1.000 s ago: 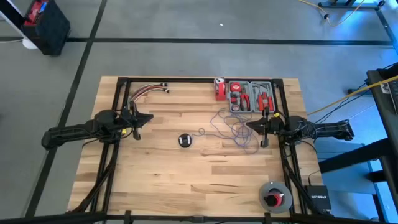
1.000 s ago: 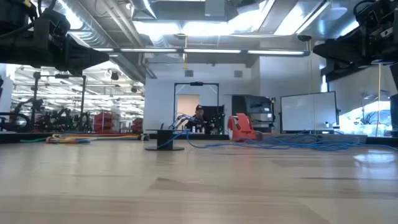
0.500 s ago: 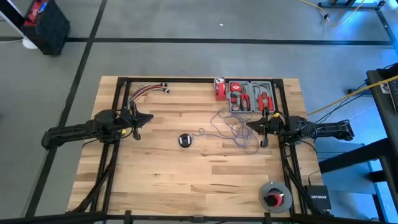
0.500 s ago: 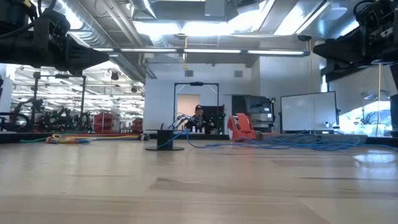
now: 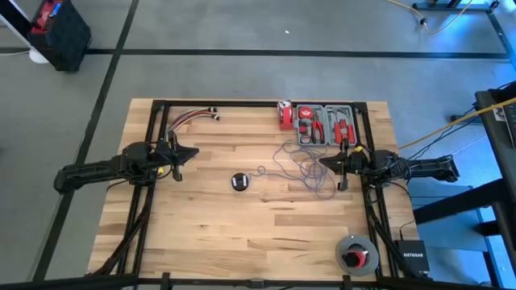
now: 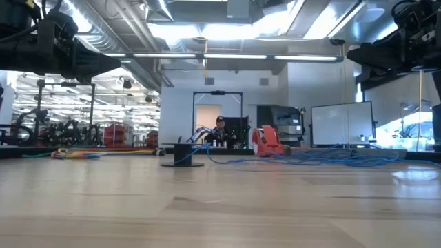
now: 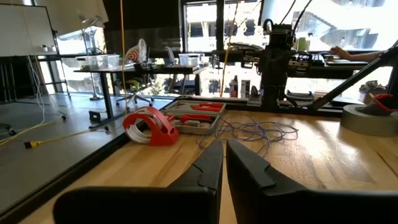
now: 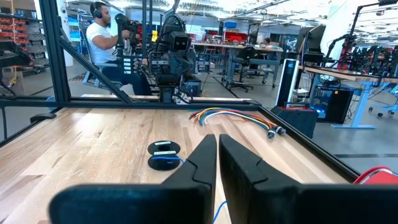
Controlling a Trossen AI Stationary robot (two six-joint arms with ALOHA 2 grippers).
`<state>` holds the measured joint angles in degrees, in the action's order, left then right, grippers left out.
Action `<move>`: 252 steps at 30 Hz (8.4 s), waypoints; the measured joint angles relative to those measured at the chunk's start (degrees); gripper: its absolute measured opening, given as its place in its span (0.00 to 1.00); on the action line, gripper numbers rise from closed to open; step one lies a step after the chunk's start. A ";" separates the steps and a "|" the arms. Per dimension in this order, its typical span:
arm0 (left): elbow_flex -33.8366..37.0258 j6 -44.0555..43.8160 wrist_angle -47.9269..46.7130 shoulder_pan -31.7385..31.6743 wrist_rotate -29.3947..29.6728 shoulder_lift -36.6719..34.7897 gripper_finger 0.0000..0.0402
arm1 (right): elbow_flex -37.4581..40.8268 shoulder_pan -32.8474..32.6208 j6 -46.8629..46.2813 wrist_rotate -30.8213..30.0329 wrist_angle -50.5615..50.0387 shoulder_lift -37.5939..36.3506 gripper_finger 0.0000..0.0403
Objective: Coil cords
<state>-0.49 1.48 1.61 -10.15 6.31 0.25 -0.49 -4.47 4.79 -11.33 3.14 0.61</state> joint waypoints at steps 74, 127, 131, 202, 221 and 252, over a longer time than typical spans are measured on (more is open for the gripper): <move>0.00 0.00 -0.02 -0.02 0.00 0.00 0.04 | 0.00 -0.02 0.00 0.01 0.00 0.01 0.06; 0.00 -12.46 3.38 -0.02 -0.12 0.01 0.04 | 0.02 -0.02 -20.54 1.60 7.62 0.02 0.06; 0.00 -9.58 7.08 -0.02 -0.10 0.03 0.04 | 0.02 0.00 -19.49 -5.66 12.90 0.00 0.06; -16.22 -5.46 33.68 7.02 -4.45 83.10 0.04 | -61.55 -3.41 43.59 -6.30 16.81 116.32 0.41; -18.98 0.26 33.12 7.17 -4.45 79.35 0.04 | -61.57 -3.43 27.35 -11.44 14.21 114.71 0.04; -27.91 -5.82 24.68 14.14 -2.28 78.06 0.22 | -44.94 -3.41 2.30 -1.29 31.82 104.34 0.01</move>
<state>-28.40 -4.34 26.28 3.99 4.03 78.31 -45.43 -7.88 7.09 -12.61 34.96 104.95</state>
